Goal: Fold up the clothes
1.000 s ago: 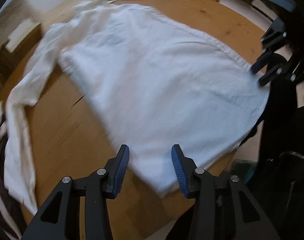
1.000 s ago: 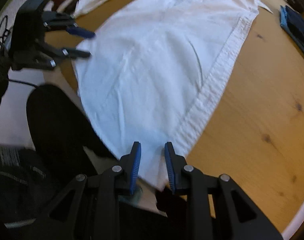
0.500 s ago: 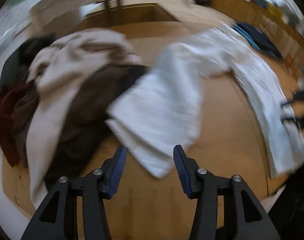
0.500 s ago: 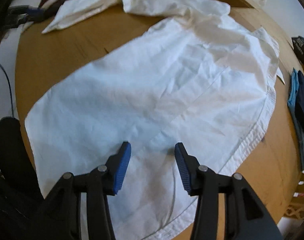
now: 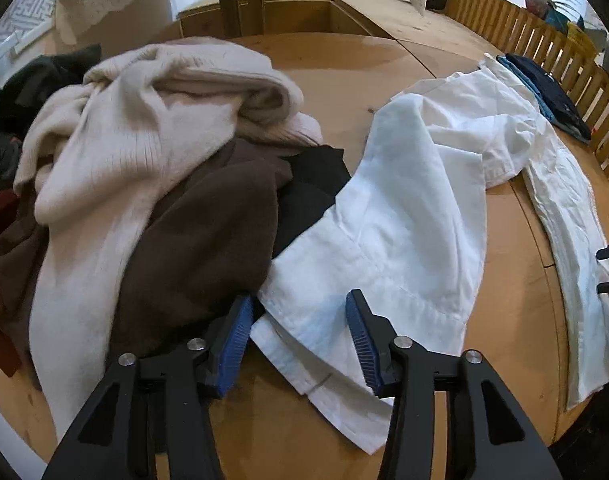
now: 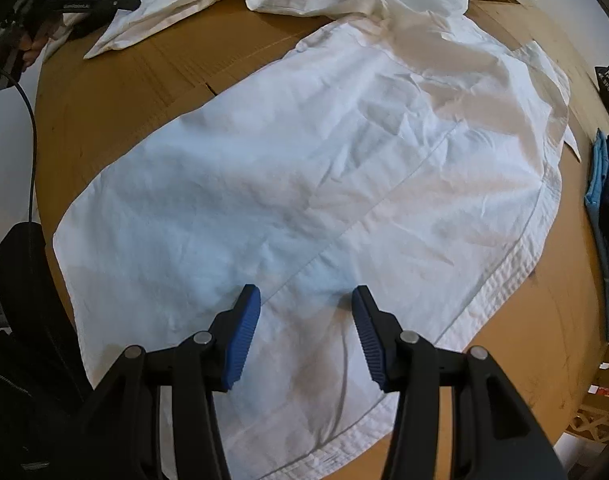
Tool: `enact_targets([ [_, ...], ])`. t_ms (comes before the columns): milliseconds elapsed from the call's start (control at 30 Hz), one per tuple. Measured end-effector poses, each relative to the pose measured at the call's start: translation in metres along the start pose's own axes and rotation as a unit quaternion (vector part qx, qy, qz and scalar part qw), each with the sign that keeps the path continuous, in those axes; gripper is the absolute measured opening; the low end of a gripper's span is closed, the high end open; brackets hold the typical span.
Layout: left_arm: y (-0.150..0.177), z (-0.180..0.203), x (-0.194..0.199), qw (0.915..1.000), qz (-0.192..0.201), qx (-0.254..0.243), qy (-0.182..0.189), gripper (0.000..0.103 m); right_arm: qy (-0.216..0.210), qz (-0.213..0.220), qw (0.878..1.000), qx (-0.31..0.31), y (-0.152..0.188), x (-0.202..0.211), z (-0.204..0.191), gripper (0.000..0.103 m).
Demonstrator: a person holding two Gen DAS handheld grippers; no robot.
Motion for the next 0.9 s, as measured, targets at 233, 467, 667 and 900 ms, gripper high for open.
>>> enact_targets([
  [233,0.006,-0.018,0.039,0.9972,0.046,0.007,0.058,0.009,-0.033,-0.002,0.999,-0.017,0.005,-0.005,0.014,0.047],
  [467,-0.024,-0.013,0.065,0.9921,0.09,0.017,0.086,0.004,-0.067,0.091,0.991,-0.074,-0.027,0.047,0.065,0.047],
  [667,-0.076,-0.024,0.133,0.983,0.171,0.028,0.061,0.004,-0.014,0.128,0.985,-0.114,-0.117,0.047,0.128,0.047],
  [900,-0.101,-0.011,0.172,0.9756,0.212,0.005,0.057,0.004,-0.061,0.108,0.977,-0.176,-0.161,-0.001,0.173,0.047],
])
Point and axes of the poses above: each gripper's, at about its wrist camera, not at the fingertips, and x roughly against the way its jaws point, z to its right, y to its underside, the point moved 2 cm from there along -x, roughly the way its jaws point, and after that the axes turned 13 degrees about x, right-handed, at the moved point
